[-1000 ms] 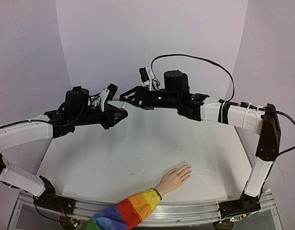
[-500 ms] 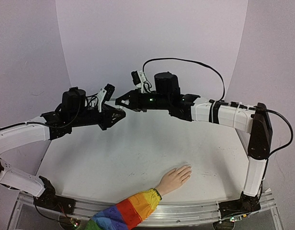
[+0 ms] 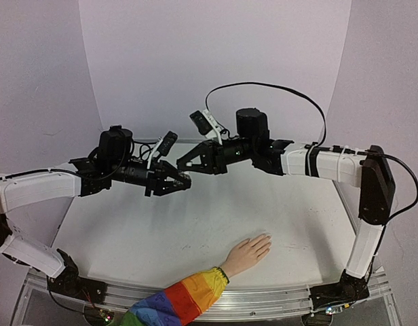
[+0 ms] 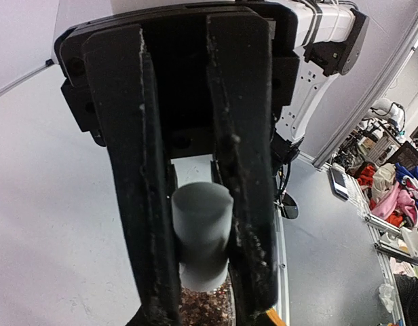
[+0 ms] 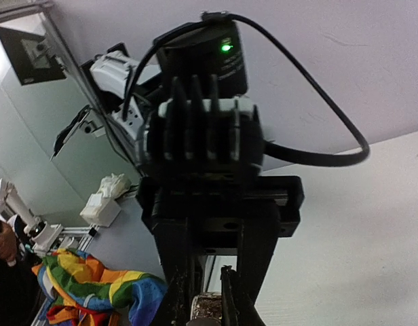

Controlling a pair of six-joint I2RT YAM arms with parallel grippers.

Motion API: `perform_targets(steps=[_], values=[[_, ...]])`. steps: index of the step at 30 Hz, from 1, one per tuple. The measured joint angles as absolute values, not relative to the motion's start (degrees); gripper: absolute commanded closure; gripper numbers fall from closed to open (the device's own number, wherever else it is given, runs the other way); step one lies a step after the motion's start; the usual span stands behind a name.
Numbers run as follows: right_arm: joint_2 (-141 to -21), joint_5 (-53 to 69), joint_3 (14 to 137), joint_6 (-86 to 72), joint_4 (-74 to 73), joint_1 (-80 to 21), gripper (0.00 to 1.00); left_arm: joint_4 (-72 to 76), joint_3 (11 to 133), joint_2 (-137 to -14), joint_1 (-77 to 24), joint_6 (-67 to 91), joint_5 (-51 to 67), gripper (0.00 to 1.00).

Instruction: Paint the nails

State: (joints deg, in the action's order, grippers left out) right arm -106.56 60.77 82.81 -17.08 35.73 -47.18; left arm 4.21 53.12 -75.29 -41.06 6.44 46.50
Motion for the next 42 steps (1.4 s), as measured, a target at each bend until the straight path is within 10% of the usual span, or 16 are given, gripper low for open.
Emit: perform_targets(steps=[2, 8, 12, 21, 42], values=[[-106.39, 62.98, 82.04, -15.11, 36.49, -46.89, 0.94, 4.60, 53.12, -75.72, -41.67, 6.46, 47.18, 1.00], [-105.69, 56.88, 80.77, -14.90, 36.86, -46.65, 0.29, 6.94, 53.12, -76.07, -41.82, 6.00, 39.88, 1.00], [-105.49, 49.76, 80.77, -18.28, 33.80, -46.63, 0.15, 9.32, 53.06, -75.83, -41.95, 4.60, 33.56, 1.00], [-98.13, 38.33, 79.35, -25.67, 21.56, -46.59, 0.10, 10.39, 51.00, -73.34, -43.75, -0.21, 23.42, 1.00], [-102.69, 33.21, 95.64, -22.17, -2.87, -48.51, 0.44, 3.60, 50.96, -72.88, -48.07, -15.09, 15.42, 1.00]])
